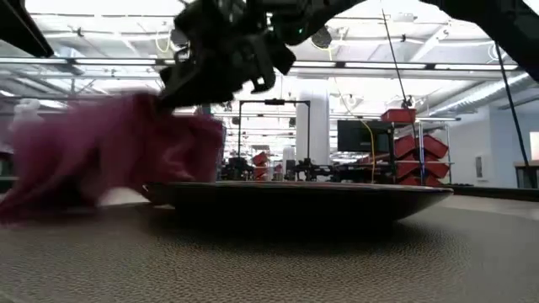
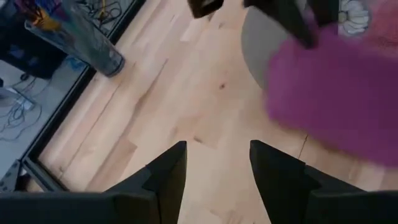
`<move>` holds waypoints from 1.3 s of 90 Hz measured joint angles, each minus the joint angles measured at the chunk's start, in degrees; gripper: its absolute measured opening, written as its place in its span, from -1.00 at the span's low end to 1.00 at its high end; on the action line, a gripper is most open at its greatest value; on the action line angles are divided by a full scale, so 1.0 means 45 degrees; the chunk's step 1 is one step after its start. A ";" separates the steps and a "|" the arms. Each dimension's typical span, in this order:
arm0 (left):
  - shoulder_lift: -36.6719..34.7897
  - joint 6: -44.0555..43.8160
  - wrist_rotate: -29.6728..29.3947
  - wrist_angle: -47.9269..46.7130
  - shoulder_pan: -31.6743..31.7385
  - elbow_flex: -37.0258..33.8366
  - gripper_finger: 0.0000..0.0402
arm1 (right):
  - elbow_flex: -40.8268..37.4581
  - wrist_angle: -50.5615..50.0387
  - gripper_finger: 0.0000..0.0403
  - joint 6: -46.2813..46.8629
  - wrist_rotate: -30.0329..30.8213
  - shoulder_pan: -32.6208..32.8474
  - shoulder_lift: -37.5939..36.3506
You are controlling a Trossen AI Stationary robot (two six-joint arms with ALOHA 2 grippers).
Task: Set table place
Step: Move the pink napkin to the middle left of the table
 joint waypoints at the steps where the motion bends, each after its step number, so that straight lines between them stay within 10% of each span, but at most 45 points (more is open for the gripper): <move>1: 0.0000 0.0007 -0.0016 -0.0017 0.0000 0.0000 -0.19 | 0.0000 -0.0123 -0.39 0.0071 0.0000 -0.0010 0.0000; 39: 0.0000 0.0243 -0.1021 0.0299 0.0296 0.0005 -0.19 | 0.0000 -0.1025 0.03 0.0607 0.1662 -0.0045 0.0000; 83: 0.0000 0.3913 -0.1740 0.4412 0.1302 -0.0490 -0.19 | 0.0519 -0.0445 -0.93 -0.0578 0.1457 -0.0317 0.0000; 117: 0.0005 0.5756 -0.2033 0.7775 0.2100 -0.1875 -0.19 | 0.1643 -0.1978 -0.98 0.0144 -0.0283 -0.1017 -0.0005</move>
